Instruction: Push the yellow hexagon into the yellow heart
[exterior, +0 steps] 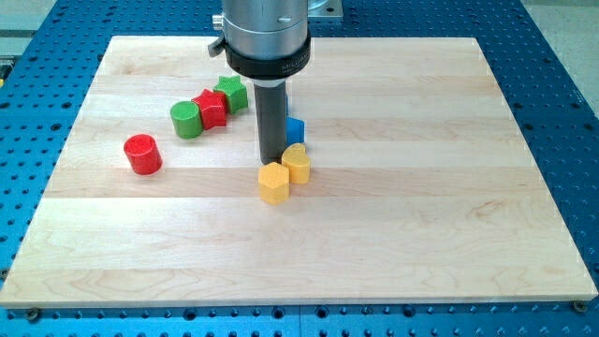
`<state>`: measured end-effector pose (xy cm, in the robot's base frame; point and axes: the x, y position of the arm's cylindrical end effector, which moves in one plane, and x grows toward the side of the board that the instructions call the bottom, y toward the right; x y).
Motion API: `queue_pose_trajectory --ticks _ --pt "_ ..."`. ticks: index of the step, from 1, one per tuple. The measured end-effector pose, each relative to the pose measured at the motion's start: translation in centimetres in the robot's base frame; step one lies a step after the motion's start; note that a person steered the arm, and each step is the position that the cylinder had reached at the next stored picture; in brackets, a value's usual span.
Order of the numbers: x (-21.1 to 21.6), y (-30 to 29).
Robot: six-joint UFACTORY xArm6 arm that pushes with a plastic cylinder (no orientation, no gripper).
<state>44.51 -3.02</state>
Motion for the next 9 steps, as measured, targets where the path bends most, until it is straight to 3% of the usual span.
queue_pose_trajectory --ticks 4,5,6,7,9 --pt "-0.6 -6.4" --pt "3.1 -6.4" --pt "3.9 -3.9" --pt "2.0 0.5" --pt "1.9 0.6"
